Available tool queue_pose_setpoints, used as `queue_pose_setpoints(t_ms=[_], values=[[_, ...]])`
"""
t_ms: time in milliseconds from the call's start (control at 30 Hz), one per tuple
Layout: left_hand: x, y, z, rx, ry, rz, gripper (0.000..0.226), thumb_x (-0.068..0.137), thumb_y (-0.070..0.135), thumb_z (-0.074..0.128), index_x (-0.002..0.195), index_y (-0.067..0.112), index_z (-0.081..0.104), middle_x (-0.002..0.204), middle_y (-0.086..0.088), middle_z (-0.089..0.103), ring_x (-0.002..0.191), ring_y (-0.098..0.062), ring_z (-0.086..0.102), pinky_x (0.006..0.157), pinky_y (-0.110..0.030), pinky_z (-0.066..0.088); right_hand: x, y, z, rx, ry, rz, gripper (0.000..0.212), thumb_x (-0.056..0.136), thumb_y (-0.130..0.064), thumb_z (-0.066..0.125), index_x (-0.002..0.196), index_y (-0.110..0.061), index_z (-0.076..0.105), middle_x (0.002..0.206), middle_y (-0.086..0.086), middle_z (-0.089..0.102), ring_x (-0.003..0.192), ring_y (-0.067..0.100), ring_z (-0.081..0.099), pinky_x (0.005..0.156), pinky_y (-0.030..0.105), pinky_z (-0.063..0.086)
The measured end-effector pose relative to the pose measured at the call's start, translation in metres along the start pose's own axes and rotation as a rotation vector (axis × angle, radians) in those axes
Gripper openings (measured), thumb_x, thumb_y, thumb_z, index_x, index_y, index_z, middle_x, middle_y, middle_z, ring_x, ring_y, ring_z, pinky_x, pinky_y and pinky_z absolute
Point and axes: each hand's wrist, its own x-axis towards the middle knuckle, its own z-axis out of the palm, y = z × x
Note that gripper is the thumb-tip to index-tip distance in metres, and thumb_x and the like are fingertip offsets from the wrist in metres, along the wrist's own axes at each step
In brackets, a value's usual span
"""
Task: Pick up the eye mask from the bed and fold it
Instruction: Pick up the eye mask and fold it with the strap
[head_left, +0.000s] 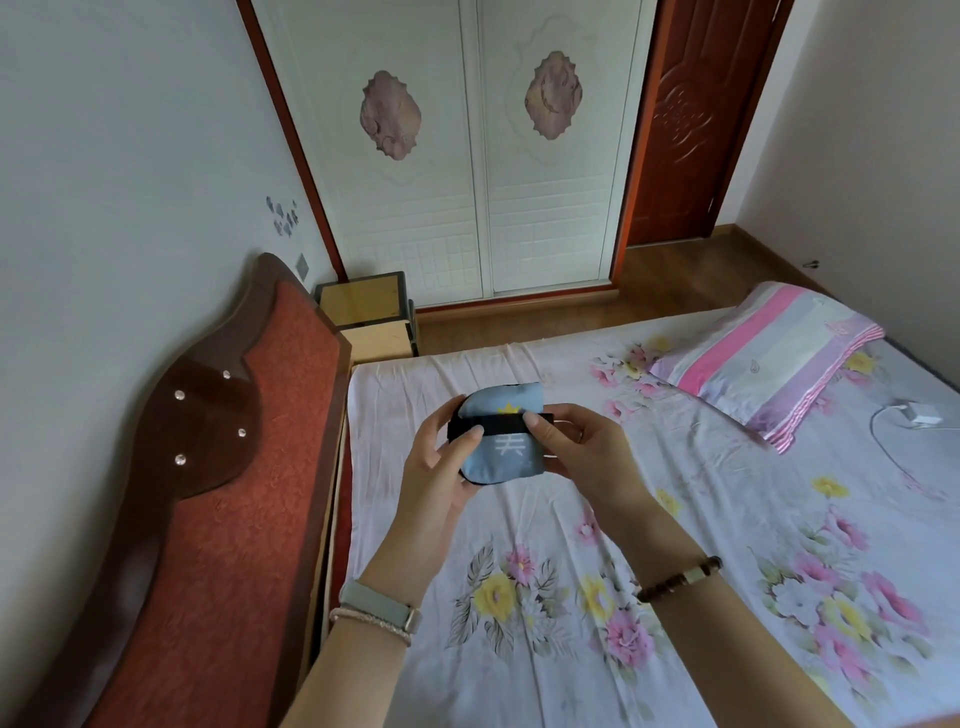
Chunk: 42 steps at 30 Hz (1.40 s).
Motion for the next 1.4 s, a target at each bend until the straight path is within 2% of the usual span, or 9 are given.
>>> queue_pose_setpoints(t_ms=[100,233,433,600,700,833,1033,1233,1400], values=[[0.003,-0.002,0.009,0.101,-0.027,-0.042,0.049,0.079,0.028,0.072,0.126,0.023,0.06,0.121,-0.007,0.07,0.11,-0.024,0.069,0.079,-0.038,0.059,0.004,-0.002,-0.016,0.005,0.011,-0.032,0.017,0.084,-0.013,0.075,0.094,0.0,0.075,0.085,0.014,0.077,0.077,0.022,0.073,0.075,0.039,0.063],[0.011,-0.011,0.027,0.145,-0.026,-0.074,0.034,0.086,0.023,0.069,0.12,0.021,0.063,0.116,-0.01,0.072,0.105,-0.026,0.072,0.076,-0.039,0.059,0.007,-0.003,-0.037,0.096,0.006,0.009,0.011,0.086,-0.012,0.073,0.091,-0.003,0.076,0.08,0.007,0.078,0.071,0.016,0.074,0.067,0.029,0.062],[0.021,-0.026,0.046,0.186,-0.088,-0.184,0.026,0.089,0.024,0.066,0.114,0.017,0.065,0.112,-0.012,0.072,0.098,-0.025,0.074,0.071,-0.034,0.06,0.006,-0.002,-0.066,0.166,0.07,0.026,0.01,0.088,-0.012,0.071,0.09,-0.003,0.076,0.085,0.009,0.078,0.078,0.019,0.075,0.068,0.026,0.06],[0.029,-0.028,0.064,0.227,-0.23,-0.183,0.02,0.09,0.019,0.066,0.11,0.014,0.069,0.097,-0.004,0.077,0.09,-0.023,0.076,0.068,-0.032,0.059,-0.003,-0.008,-0.085,0.197,0.162,0.035,0.015,0.088,-0.013,0.07,0.095,-0.001,0.075,0.093,0.014,0.076,0.083,0.023,0.073,0.072,0.027,0.06],[0.032,-0.028,0.075,0.257,-0.308,-0.172,0.021,0.09,0.018,0.066,0.109,0.012,0.069,0.099,-0.005,0.077,0.092,-0.025,0.075,0.069,-0.032,0.059,-0.014,-0.011,-0.095,0.22,0.228,0.032,0.023,0.09,-0.012,0.068,0.104,0.005,0.072,0.099,0.018,0.074,0.089,0.026,0.072,0.078,0.028,0.061],[0.027,-0.03,0.086,0.299,-0.431,-0.166,0.022,0.089,0.018,0.067,0.11,0.012,0.069,0.094,-0.001,0.079,0.092,-0.023,0.075,0.07,-0.032,0.059,-0.039,-0.01,-0.104,0.252,0.316,0.007,0.021,0.091,-0.013,0.067,0.103,0.003,0.072,0.1,0.017,0.074,0.089,0.025,0.072,0.079,0.029,0.061],[0.007,-0.047,0.11,0.337,-0.604,-0.227,0.018,0.089,0.021,0.067,0.106,0.017,0.07,0.095,-0.003,0.079,0.09,-0.019,0.075,0.069,-0.029,0.058,-0.091,-0.003,-0.125,0.252,0.496,-0.027,0.02,0.094,-0.02,0.064,0.097,-0.003,0.074,0.097,0.013,0.075,0.085,0.021,0.073,0.074,0.026,0.059],[-0.032,-0.074,0.156,0.371,-0.776,-0.297,0.023,0.09,0.022,0.067,0.112,0.014,0.069,0.093,-0.001,0.079,0.089,-0.02,0.075,0.069,-0.029,0.058,-0.148,-0.002,-0.169,0.255,0.657,-0.041,0.021,0.095,-0.021,0.062,0.105,-0.005,0.071,0.093,0.012,0.073,0.073,0.017,0.072,0.063,0.021,0.056],[-0.066,-0.107,0.211,0.387,-0.904,-0.334,0.023,0.089,0.019,0.066,0.112,0.014,0.069,0.096,-0.004,0.078,0.092,-0.023,0.074,0.069,-0.03,0.057,-0.194,-0.001,-0.225,0.249,0.771,-0.052,0.028,0.095,-0.023,0.063,0.113,-0.002,0.069,0.108,0.028,0.07,0.089,0.029,0.069,0.076,0.032,0.059]])
